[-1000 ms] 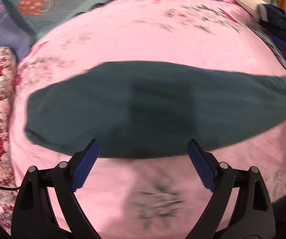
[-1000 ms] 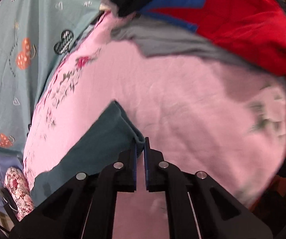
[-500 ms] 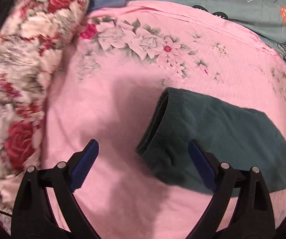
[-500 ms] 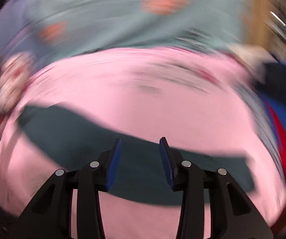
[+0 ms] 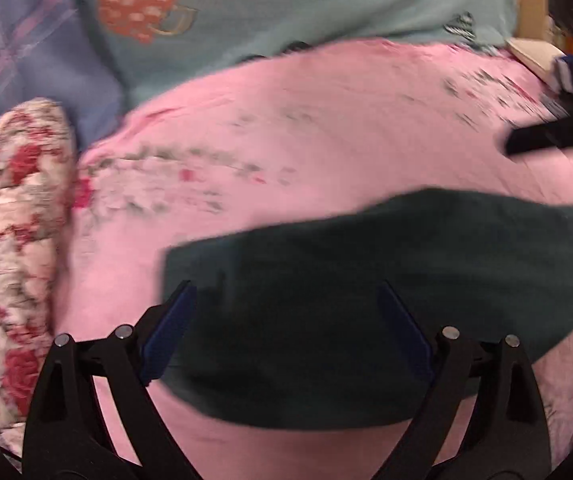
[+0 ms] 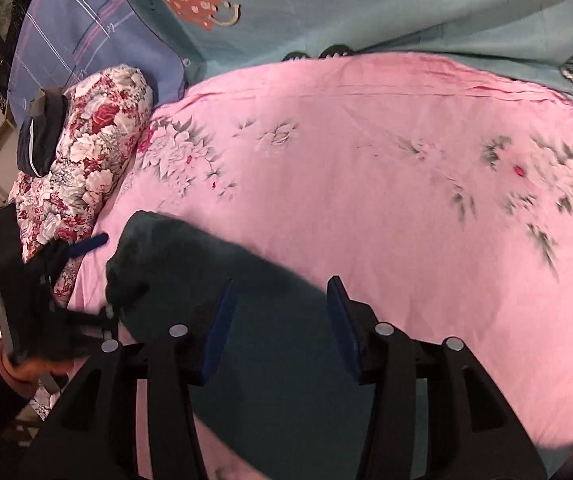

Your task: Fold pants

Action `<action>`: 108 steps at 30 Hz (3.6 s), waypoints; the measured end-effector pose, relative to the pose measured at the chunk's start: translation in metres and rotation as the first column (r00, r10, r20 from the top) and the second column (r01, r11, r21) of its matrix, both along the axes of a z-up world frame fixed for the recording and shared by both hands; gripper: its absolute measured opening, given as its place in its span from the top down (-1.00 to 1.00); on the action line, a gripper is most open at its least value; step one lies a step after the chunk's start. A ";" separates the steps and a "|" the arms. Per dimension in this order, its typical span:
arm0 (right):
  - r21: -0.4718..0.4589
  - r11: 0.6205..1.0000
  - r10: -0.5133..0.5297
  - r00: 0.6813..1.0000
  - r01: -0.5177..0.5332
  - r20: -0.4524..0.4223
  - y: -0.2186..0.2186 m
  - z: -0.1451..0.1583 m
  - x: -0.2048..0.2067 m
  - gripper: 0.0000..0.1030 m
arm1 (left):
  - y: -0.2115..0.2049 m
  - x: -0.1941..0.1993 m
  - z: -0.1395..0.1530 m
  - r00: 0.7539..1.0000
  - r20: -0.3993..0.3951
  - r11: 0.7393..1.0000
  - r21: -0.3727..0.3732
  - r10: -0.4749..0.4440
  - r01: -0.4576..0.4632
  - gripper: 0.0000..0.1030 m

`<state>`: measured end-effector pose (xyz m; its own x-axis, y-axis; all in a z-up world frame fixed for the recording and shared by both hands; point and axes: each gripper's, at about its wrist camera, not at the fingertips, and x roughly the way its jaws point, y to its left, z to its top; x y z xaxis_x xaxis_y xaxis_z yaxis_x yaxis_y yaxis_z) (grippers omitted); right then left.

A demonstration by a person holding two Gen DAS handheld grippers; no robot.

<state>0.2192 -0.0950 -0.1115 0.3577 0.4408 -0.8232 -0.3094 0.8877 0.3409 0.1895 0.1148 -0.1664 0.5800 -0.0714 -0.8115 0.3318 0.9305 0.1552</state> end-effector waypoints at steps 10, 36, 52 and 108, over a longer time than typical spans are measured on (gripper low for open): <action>0.294 0.880 0.459 0.829 -0.373 -0.320 0.034 -0.052 0.025 0.06 | 0.008 -0.005 -0.055 0.993 -0.112 0.992 -0.117 0.030 -0.043 -0.94; 0.493 0.807 0.523 0.779 -0.324 -0.345 0.059 -0.093 0.034 -0.25 | 0.012 -0.002 -0.050 0.992 -0.095 0.989 -0.111 0.087 -0.098 -0.96; 0.429 0.870 0.385 0.879 -0.244 -0.282 0.043 -0.081 0.033 -0.30 | 0.014 0.000 -0.050 0.991 -0.097 0.988 -0.110 0.094 -0.104 -0.96; 0.102 0.459 -0.879 0.468 0.883 -0.090 -0.360 -0.019 -0.287 -0.01 | 0.003 -0.012 -0.013 0.988 -0.051 0.988 -0.041 0.145 -0.147 -0.96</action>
